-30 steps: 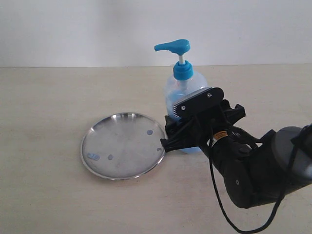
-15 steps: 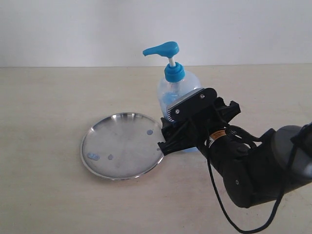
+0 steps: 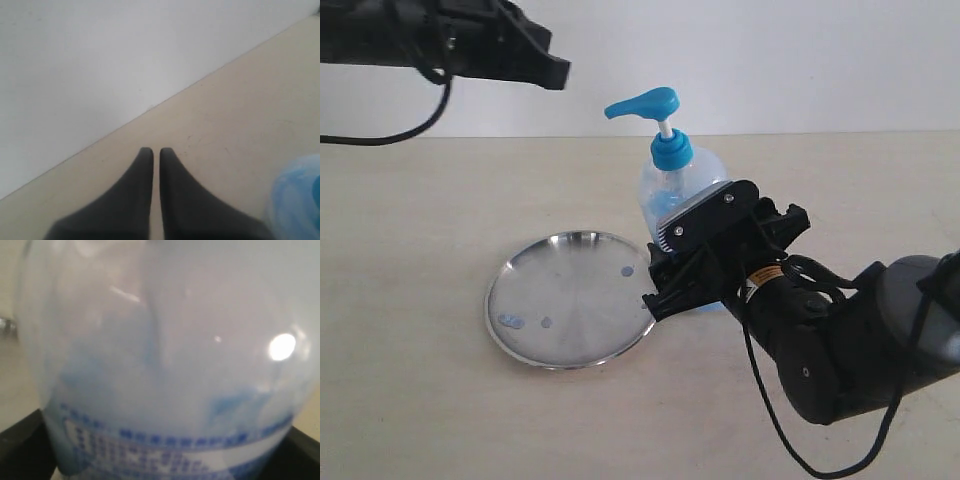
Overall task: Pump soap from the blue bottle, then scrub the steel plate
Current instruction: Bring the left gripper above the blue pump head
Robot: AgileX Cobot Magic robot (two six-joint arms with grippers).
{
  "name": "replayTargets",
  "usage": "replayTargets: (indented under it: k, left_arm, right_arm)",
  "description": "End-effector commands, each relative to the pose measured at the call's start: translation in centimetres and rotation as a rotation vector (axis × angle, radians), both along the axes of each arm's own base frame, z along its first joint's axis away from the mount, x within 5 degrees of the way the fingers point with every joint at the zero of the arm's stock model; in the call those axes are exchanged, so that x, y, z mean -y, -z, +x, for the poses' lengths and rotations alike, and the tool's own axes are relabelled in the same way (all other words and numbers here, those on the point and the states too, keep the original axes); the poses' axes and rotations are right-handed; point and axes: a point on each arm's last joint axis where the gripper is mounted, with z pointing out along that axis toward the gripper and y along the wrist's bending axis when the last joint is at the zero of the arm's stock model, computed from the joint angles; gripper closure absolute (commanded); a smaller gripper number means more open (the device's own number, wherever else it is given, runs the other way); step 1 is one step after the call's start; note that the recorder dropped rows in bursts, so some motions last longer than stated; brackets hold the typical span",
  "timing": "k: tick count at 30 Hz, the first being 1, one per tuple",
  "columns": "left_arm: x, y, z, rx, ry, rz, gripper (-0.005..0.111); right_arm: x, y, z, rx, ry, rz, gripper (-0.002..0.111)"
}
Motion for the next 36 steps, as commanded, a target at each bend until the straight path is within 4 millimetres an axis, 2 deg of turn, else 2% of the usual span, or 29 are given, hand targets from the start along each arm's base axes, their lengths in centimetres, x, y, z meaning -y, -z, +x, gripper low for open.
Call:
replayTargets:
  k: [1, 6, 13, 21, 30, 32, 33, 36]
  left_arm:
    - [2.7, -0.5, 0.9, 0.003, 0.049, -0.031, 0.103]
    - [4.2, -1.1, 1.0, -0.009, 0.072, -0.08, 0.103]
    - [5.1, 0.2, 0.6, -0.183, 0.101, -0.178, 0.103]
    - [5.7, -0.2, 0.1, -0.308, 0.098, -0.36, 0.103]
    - [7.0, 0.9, 0.0, -0.353, 0.225, -0.397, 0.103]
    - [6.5, -0.4, -0.1, -0.266, 0.206, -0.376, 0.103]
    - [5.8, -2.1, -0.4, -0.195, 0.213, -0.363, 0.103]
    - [4.2, -5.6, -2.8, -0.128, 0.269, -0.333, 0.103]
  right_arm:
    - [-0.1, -0.1, 0.0, -0.01, -0.024, -0.032, 0.108]
    - [-0.2, -0.1, 0.0, -0.009, -0.029, -0.033, 0.108]
    - [-0.1, 0.0, -0.1, -0.015, -0.029, -0.034, 0.108]
    - [-0.2, 0.1, -0.1, -0.028, -0.037, -0.054, 0.108]
    - [-0.2, 0.1, -0.1, -0.031, -0.037, -0.054, 0.108]
    - [-0.1, 0.1, -0.1, -0.031, -0.034, -0.053, 0.108]
    - [-0.1, 0.1, -0.1, -0.031, -0.034, -0.053, 0.108]
    - [-0.1, 0.1, -0.1, -0.031, -0.034, -0.053, 0.108]
